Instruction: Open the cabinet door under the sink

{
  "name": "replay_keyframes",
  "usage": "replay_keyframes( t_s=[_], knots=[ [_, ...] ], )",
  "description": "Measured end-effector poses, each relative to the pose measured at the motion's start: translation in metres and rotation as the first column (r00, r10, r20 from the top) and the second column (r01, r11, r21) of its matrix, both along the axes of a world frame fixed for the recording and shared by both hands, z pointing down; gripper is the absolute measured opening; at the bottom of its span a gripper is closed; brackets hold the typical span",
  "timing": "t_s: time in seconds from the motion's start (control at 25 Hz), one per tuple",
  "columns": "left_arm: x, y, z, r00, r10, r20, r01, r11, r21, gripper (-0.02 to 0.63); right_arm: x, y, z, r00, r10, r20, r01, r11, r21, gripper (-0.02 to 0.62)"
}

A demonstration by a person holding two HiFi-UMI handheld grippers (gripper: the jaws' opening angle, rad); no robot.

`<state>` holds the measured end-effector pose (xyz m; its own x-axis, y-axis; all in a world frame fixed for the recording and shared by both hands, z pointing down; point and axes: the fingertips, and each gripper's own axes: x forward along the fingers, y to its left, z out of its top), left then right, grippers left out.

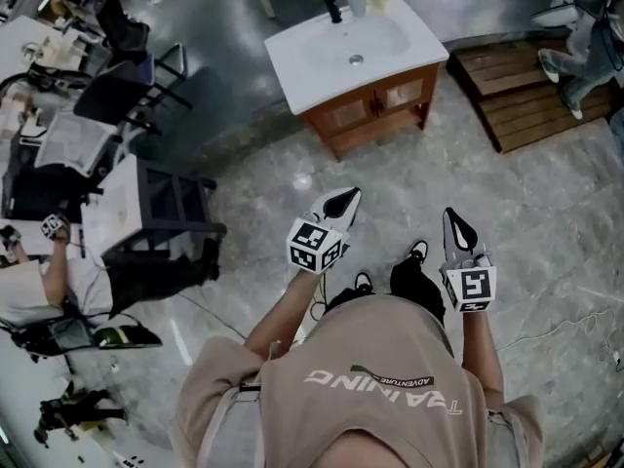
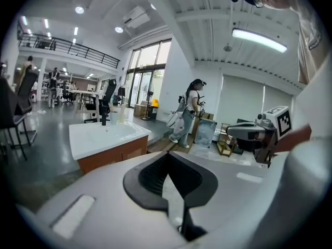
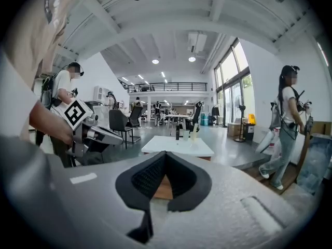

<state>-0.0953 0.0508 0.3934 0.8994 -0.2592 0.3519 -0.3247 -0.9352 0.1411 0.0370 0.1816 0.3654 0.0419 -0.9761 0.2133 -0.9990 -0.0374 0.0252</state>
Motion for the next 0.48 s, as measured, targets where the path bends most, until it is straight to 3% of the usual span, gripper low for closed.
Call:
replay_keyframes(
  t_s=[0.08,0.2,0.36,0.48],
  knots=[
    [0.025,-0.011,-0.009,1.0,0.017,0.024,-0.018,0.999,0.041,0.014,0.023,-0.021,-0.001,1.0,-0.005,0.005,0.005,1.0,0.031,0.002],
    [0.064,-0.023,-0.024,1.0,0.006,-0.029,-0.005,1.0,0.018,0.014,0.051,-0.038,0.006,0.999,-0.023,0.049,0.021,0.999,0.031,0.002],
    [0.095,-0.05,-0.041,0.987,-0.116,-0.111,0.115,0.993,-0.017,0.014,0.076,-0.054,0.006,0.99,-0.075,0.12,0.072,0.997,0.027,0.002],
    [0.112,-0.063,-0.043,0.98,-0.165,-0.109,0.165,0.986,-0.005,0.014,0.085,-0.066,0.009,0.985,-0.128,0.112,0.127,0.992,0.016,0.002]
  ],
)
